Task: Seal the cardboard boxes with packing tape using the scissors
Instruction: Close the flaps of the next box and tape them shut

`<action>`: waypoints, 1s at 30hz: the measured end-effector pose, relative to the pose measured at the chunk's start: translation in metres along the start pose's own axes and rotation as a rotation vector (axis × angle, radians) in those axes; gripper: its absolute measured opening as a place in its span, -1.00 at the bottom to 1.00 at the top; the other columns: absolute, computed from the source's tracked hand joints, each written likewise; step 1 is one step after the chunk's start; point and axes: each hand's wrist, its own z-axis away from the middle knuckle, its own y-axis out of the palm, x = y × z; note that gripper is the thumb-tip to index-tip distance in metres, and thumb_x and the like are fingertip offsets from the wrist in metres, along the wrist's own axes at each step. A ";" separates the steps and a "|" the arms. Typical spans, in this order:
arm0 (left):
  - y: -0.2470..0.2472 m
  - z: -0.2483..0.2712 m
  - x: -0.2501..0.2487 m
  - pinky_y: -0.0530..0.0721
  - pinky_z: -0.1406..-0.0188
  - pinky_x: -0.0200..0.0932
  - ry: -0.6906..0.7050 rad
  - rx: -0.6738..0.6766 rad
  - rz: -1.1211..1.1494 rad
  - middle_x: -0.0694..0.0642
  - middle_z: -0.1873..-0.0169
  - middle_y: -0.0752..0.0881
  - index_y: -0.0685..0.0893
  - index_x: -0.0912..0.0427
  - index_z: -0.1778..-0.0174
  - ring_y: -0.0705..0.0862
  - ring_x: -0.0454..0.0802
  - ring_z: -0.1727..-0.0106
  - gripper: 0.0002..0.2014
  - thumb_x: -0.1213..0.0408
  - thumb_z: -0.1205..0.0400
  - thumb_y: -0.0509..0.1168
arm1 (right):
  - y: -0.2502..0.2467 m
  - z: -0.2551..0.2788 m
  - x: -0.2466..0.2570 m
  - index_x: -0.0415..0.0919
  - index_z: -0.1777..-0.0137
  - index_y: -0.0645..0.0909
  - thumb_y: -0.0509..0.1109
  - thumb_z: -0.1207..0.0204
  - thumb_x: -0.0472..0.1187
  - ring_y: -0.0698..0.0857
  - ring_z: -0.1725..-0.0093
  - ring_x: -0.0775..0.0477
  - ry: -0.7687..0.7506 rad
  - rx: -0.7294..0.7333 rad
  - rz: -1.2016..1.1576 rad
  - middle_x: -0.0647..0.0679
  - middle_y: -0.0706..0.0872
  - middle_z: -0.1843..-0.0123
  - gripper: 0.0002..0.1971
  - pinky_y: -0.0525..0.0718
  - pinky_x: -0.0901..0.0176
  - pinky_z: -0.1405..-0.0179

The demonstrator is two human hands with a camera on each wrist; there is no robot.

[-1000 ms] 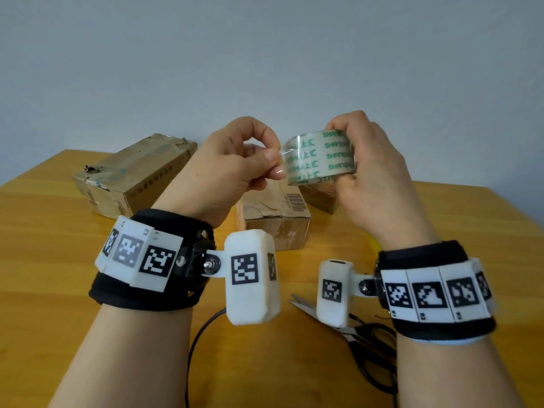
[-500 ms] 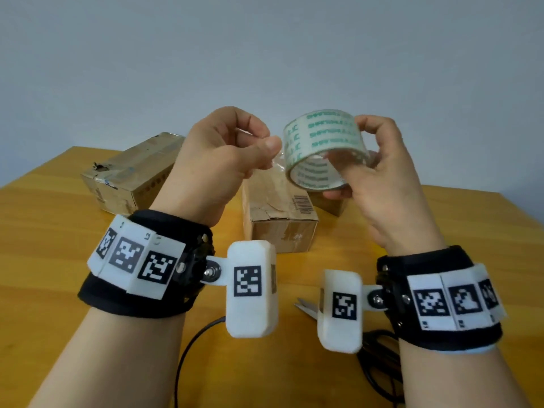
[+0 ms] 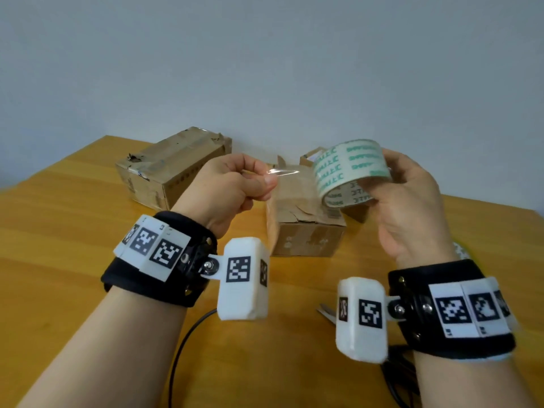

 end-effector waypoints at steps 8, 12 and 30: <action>-0.012 0.004 0.013 0.52 0.42 -0.26 -0.154 -0.041 0.202 0.05 0.38 0.78 0.55 0.14 -0.32 0.70 -0.11 0.40 -0.53 0.49 -0.51 0.47 | 0.008 0.003 -0.006 -0.14 -0.19 0.55 0.30 -0.67 -0.47 0.88 0.05 -0.23 0.127 0.145 -0.090 -0.19 0.78 -0.14 -0.76 0.83 -0.32 0.23; -0.012 0.009 0.029 0.51 0.51 -0.30 -0.237 -0.051 0.375 0.05 0.40 0.74 0.53 0.15 -0.34 0.65 -0.11 0.45 -0.55 0.49 -0.55 0.43 | 0.004 -0.001 -0.010 -0.29 -0.29 0.62 0.30 -0.61 -0.55 0.86 -0.07 -0.21 0.116 0.038 -0.133 -0.20 0.82 -0.16 -0.68 0.84 -0.15 0.22; -0.011 -0.008 0.060 0.48 0.52 -0.30 -0.272 -0.119 0.423 0.10 0.30 0.70 0.54 0.12 -0.07 0.66 -0.11 0.42 -0.72 0.48 -0.57 0.44 | 0.013 -0.003 -0.026 -0.01 -0.25 0.65 0.39 -0.68 -0.35 0.89 0.09 -0.11 0.012 0.011 0.092 -0.06 0.84 -0.07 -0.74 0.78 0.19 0.52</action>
